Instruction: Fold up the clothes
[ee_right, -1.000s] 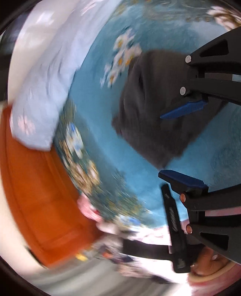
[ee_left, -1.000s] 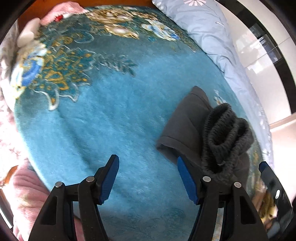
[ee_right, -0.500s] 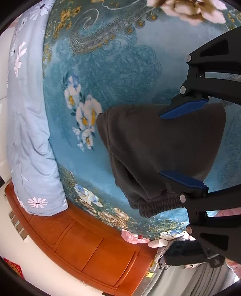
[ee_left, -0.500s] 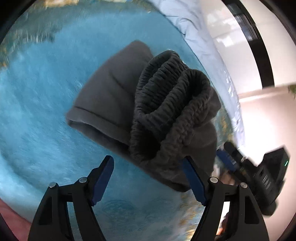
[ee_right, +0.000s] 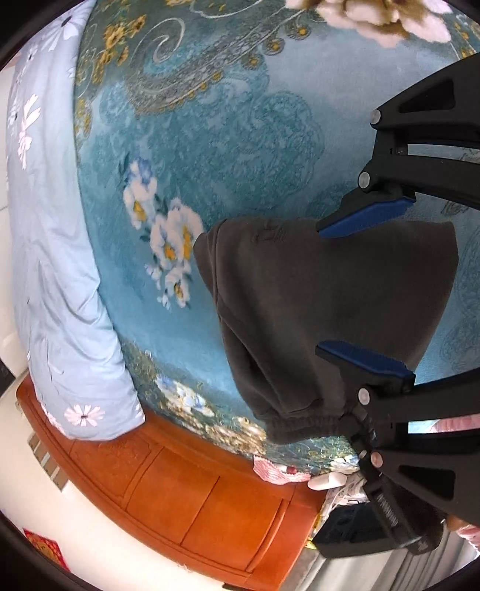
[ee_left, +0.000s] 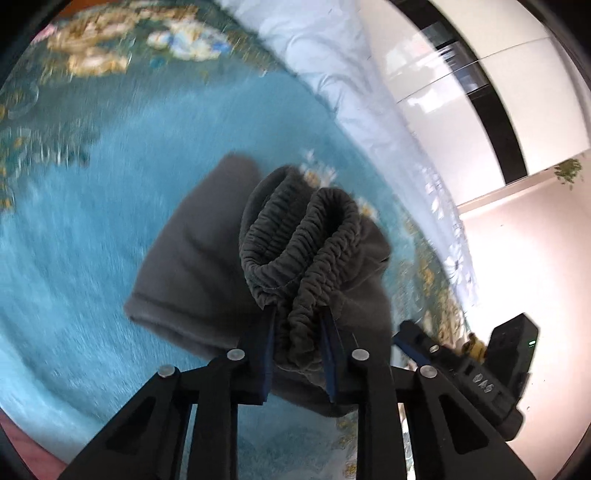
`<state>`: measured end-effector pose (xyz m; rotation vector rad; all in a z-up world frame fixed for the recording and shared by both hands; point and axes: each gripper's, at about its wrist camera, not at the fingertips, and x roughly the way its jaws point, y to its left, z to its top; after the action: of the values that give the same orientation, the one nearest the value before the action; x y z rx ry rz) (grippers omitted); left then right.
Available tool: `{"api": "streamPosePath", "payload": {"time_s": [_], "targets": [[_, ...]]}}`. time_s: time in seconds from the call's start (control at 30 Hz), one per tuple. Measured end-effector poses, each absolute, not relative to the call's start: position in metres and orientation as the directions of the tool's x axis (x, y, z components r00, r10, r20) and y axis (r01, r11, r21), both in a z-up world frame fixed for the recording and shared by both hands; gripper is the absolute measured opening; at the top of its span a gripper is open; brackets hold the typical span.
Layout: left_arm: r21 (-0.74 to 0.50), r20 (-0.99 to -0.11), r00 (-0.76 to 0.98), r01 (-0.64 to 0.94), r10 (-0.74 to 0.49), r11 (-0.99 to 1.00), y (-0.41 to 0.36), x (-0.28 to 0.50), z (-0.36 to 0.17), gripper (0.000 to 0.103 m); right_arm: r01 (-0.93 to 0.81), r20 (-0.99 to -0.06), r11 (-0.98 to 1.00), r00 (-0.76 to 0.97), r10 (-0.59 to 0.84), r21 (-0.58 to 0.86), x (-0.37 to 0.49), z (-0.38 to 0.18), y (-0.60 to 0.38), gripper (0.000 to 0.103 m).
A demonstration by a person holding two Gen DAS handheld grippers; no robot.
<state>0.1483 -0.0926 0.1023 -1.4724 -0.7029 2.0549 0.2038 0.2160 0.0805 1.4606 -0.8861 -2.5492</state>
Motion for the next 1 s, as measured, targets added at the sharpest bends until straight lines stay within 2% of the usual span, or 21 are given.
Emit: {"api": "streamPosePath", "payload": {"time_s": [0.17,0.33,0.43,0.7,0.87,1.0], "targets": [[-0.661,-0.667,-0.35,-0.128,0.658,-0.739,-0.107,0.137,0.119,0.017,-0.108,-0.725,-0.84,-0.572,-0.385,0.531,0.192,0.1,0.196,0.062],[-0.65,-0.725,-0.32,0.024,0.61,-0.76,-0.128,0.13,0.07,0.017,-0.038,-0.728,-0.855,-0.545,-0.416,0.517,0.175,0.099,0.17,0.062],[-0.668,-0.727,-0.303,0.103,0.616,-0.737,-0.139,0.13,0.048,0.017,-0.031,-0.746,-0.86,-0.515,-0.423,0.509,0.171,0.09,0.159,0.062],[-0.718,-0.651,-0.394,0.041,0.649,-0.695,-0.138,0.12,0.086,0.016,0.01,-0.738,-0.873,-0.53,-0.418,0.488,0.17,0.1,0.154,0.062],[-0.66,-0.732,-0.322,0.117,0.6,-0.742,-0.135,0.112,0.05,0.016,-0.015,-0.757,-0.867,-0.495,-0.427,0.498,0.155,0.087,0.153,0.062],[-0.648,-0.752,-0.287,0.156,0.594,-0.745,-0.132,0.11,0.033,0.017,-0.029,-0.77,-0.865,-0.471,-0.431,0.502,0.143,0.076,0.15,0.063]]}}
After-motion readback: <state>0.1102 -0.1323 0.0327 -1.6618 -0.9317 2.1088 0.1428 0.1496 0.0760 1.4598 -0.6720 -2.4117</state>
